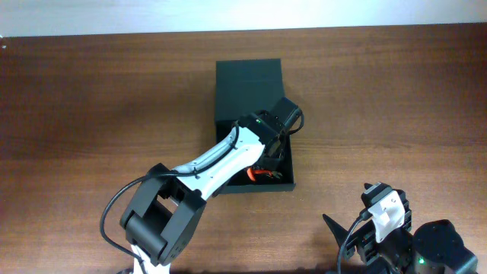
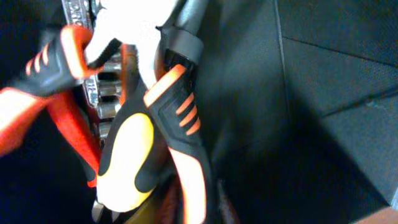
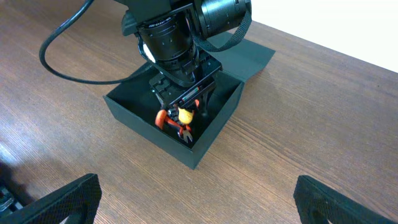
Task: Pack container
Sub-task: 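Lift the pliers into the box and release them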
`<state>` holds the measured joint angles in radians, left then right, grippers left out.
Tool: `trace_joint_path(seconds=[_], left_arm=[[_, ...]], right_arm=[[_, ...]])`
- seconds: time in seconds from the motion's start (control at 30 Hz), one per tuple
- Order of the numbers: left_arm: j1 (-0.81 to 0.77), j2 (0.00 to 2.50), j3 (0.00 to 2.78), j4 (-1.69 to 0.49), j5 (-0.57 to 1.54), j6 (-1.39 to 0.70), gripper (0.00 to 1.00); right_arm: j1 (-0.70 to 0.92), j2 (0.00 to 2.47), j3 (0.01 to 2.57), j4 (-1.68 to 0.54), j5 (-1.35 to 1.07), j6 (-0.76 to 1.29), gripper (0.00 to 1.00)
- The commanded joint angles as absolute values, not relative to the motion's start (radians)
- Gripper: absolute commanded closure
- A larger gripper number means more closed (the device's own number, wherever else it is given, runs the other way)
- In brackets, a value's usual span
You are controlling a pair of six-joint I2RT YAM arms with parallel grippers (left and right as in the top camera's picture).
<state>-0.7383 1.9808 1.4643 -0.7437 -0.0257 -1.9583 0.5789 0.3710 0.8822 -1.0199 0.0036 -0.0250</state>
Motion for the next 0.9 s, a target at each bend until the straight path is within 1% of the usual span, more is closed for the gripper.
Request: trace_joint_path(seconds=[0.0,0.03,0.1,0.17,0.2,0.33,0.53,0.73,0.87], left_arm=[[-0.737,1.98,1.481,-0.744,-0.025,-1.967,0.65],[-0.737,1.98,1.481,-0.744,-0.025,-1.967,0.59],[-0.737,1.98,1.481,-0.744,-0.025,-1.967,0.44],[-0.737,1.979,1.481,-0.743,-0.025,-1.967,0.2],[-0.738,1.975,1.481,-0.744,-0.024,-1.966,0.01],[-0.737,1.924,1.481,-0.744,-0.051,-1.881,0.01],[-0.737,1.742,1.481,-0.759,-0.142,-1.553,0.01],[-0.737,1.535,1.481,-0.899,-0.174,-1.182,0.01],[-0.737,1.426,1.481,-1.012,-0.209,-1.011,0.01]], right_arm=[[0.582,0.368,0.882,-1.016,0.015,-0.013,0.01],[0.582,0.368,0.882,-1.017,0.015,-0.013,0.01],[0.582,0.368,0.882,-1.017,0.015,-0.013,0.01],[0.582,0.368,0.882,-1.016,0.015,-0.013,0.01],[0.582,0.368,0.882,-1.017,0.015,-0.013,0.01],[0.582,0.368,0.882,-1.016,0.015,-0.013,0.01],[0.582,0.368,0.882,-1.016,0.015,-0.013,0.01],[0.582,0.368,0.882,-1.017,0.015,-0.013,0.01],[0.582,0.368,0.882,-1.017,0.015,-0.013,0.01]])
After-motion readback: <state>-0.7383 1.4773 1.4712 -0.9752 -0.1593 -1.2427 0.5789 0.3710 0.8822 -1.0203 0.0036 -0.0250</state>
